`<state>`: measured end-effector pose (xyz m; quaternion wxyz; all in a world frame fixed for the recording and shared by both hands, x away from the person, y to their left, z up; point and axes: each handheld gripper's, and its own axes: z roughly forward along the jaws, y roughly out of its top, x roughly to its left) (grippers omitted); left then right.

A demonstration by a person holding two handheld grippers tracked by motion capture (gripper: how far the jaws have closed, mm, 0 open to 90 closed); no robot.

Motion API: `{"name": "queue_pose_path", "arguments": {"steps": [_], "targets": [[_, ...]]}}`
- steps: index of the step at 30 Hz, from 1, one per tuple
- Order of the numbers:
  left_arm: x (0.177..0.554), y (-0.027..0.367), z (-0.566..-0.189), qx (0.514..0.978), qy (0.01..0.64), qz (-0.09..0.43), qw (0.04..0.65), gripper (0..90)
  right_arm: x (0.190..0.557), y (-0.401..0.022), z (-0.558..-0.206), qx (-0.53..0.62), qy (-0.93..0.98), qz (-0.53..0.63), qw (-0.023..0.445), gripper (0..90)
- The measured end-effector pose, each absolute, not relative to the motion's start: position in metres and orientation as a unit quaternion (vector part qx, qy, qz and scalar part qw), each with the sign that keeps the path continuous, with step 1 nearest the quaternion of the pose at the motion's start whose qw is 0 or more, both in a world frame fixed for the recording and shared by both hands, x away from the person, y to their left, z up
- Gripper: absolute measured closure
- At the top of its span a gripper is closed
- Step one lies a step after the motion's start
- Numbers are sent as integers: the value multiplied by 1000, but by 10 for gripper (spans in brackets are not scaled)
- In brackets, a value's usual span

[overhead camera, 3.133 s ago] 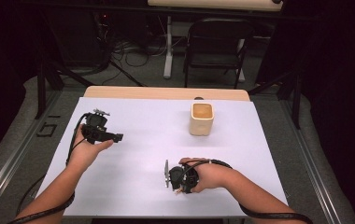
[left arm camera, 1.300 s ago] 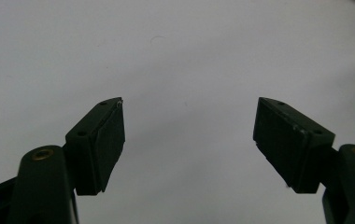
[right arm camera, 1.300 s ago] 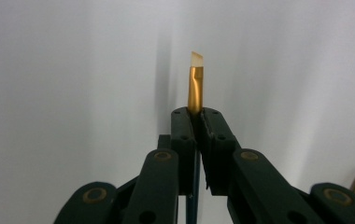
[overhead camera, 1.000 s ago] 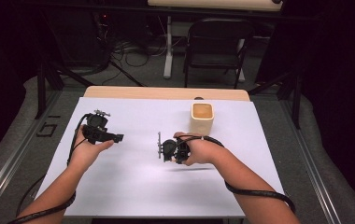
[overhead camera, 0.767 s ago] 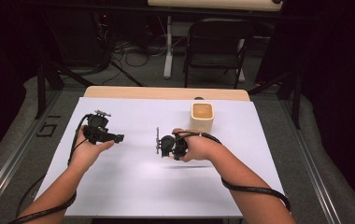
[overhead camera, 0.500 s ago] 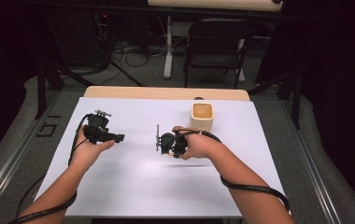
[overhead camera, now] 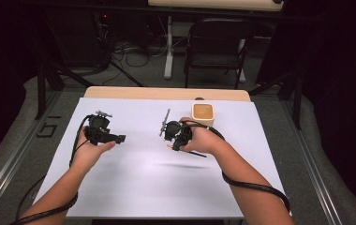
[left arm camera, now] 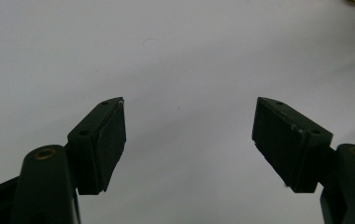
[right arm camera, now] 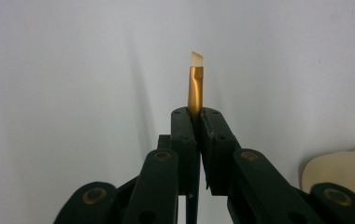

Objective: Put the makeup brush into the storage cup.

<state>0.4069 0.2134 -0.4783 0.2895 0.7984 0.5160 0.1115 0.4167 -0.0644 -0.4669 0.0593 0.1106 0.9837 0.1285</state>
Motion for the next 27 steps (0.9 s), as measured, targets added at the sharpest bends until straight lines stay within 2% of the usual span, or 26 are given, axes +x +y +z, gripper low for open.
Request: {"name": "queue_pose_path", "arguments": {"steps": [14, 27], "targets": [[407, 211, -479, 798, 515, 109, 293, 266, 430, -72, -462, 205, 961, 183, 43, 844], [407, 205, -479, 799, 506, 111, 304, 269, 438, -82, -461, 294, 919, 252, 71, 844]]}}
